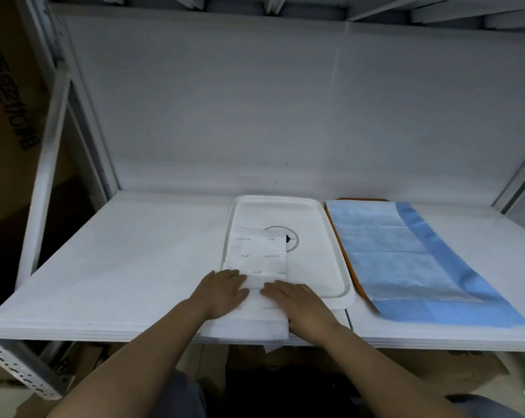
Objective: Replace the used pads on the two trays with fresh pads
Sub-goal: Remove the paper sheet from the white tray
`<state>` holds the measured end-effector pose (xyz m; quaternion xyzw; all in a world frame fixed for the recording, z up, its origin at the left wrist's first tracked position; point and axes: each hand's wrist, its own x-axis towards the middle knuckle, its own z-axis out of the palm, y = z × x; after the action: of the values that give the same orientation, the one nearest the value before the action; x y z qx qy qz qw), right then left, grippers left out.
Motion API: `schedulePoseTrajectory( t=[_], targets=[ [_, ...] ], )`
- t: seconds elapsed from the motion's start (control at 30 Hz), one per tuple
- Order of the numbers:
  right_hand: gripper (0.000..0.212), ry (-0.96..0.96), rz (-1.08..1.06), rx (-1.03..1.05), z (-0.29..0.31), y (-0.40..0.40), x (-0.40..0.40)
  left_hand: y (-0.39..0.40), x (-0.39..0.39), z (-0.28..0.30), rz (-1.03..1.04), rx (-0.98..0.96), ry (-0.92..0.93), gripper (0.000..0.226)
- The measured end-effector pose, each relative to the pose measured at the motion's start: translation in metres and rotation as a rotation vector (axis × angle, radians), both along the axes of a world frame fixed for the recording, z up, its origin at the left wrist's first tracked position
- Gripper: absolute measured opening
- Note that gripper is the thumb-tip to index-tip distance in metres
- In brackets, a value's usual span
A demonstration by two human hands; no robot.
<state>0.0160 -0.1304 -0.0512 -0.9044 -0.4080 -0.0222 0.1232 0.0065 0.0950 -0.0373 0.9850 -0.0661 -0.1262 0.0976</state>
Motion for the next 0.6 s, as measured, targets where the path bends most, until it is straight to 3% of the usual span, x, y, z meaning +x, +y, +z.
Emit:
schedulePoseTrajectory(
  t=[0.1, 0.27, 0.43, 0.6],
  targets=[
    [0.064, 0.057, -0.072, 0.143, 0.002, 0.006, 0.0, -0.001, -0.005, 0.004, 0.01, -0.035, 0.008, 0.053],
    [0.025, 0.12, -0.204, 0.244, 0.012, -0.007, 0.008, -0.01, -0.01, 0.014, 0.043, -0.234, 0.014, 0.043],
    [0.026, 0.127, -0.325, 0.249, 0.02, -0.029, 0.005, -0.015, -0.011, 0.012, 0.072, -0.366, 0.002, 0.036],
    [0.029, 0.137, -0.433, 0.261, 0.023, -0.044, 0.003, -0.012, -0.013, 0.011, 0.012, -0.317, -0.001, 0.054]
  ],
)
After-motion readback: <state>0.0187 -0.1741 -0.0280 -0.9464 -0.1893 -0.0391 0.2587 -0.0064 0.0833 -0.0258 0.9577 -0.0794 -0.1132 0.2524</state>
